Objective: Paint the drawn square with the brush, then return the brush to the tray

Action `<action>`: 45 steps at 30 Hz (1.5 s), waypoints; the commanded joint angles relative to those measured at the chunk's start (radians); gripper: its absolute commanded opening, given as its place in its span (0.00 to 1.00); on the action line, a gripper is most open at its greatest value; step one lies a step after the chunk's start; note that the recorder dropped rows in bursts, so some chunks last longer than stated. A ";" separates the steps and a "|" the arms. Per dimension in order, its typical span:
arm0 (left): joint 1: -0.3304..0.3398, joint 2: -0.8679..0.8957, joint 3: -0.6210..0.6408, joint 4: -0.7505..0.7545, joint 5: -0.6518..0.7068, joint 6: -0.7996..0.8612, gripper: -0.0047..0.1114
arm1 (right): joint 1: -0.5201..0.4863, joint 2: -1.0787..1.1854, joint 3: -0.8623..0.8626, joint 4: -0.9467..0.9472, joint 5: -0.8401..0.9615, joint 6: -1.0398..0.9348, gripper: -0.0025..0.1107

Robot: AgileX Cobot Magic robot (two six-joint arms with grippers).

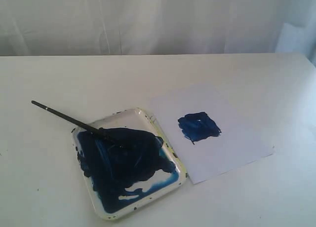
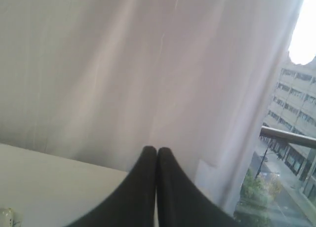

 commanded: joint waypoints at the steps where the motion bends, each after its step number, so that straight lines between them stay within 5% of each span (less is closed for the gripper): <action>1: 0.003 -0.005 0.030 -0.010 0.005 0.000 0.04 | 0.000 -0.122 0.000 -0.051 0.029 0.007 0.02; 8: 0.003 -0.005 0.050 -0.046 0.075 -0.020 0.04 | 0.000 -0.122 0.098 -0.099 -0.041 0.012 0.02; 16: 0.003 -0.005 0.241 -0.079 -0.096 -0.020 0.04 | 0.000 -0.122 0.349 -0.097 -0.257 0.012 0.02; 24: 0.003 -0.005 0.579 -0.085 -0.336 -0.050 0.04 | 0.000 -0.122 0.615 -0.108 -0.564 0.015 0.02; 36: 0.003 -0.005 1.000 -0.088 -0.915 -0.050 0.04 | 0.000 -0.122 0.928 -0.094 -0.851 0.047 0.02; 42: 0.003 -0.005 1.000 -0.086 -0.867 -0.020 0.04 | 0.000 -0.122 1.057 -0.094 -0.977 0.047 0.02; 45: 0.003 -0.005 1.000 -0.086 -0.843 -0.020 0.04 | 0.000 -0.122 1.057 -0.092 -0.869 0.048 0.02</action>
